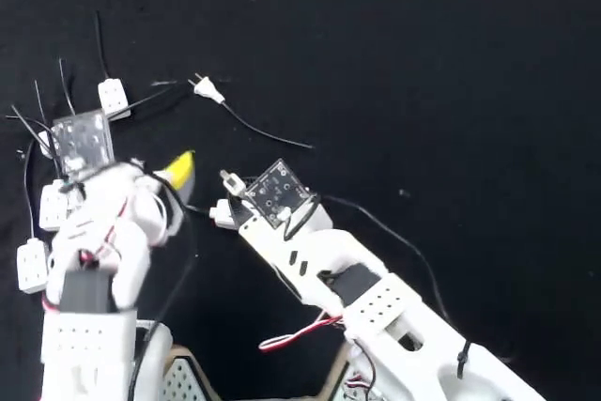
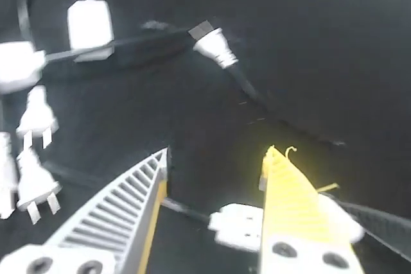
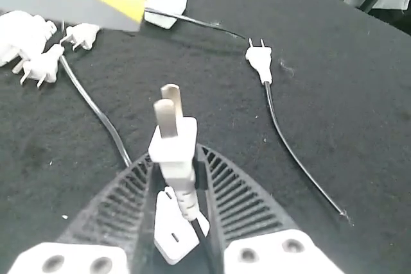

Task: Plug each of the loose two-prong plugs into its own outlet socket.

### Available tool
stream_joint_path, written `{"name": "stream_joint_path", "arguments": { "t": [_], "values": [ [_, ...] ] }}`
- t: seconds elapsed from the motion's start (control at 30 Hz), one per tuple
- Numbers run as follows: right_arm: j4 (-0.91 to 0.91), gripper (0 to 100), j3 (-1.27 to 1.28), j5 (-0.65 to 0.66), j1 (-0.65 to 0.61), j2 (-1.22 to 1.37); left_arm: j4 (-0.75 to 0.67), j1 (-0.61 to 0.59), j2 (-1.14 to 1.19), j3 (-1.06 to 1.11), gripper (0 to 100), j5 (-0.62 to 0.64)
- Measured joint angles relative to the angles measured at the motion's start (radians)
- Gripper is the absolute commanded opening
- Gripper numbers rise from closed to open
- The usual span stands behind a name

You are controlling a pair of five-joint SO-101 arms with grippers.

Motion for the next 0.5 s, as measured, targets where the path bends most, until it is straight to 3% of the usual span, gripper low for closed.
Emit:
{"name": "stream_joint_path", "arguments": {
  "t": [0.13, 0.5],
  "values": [
    [0.0, 1.1, 0.0, 0.0, 0.0, 0.0, 0.012, 0.064, -0.149, 0.069, 24, -0.031],
    [0.0, 1.1, 0.0, 0.0, 0.0, 0.003, 0.002, 0.077, -0.371, 0.132, 24, -0.057]
  ]
}}
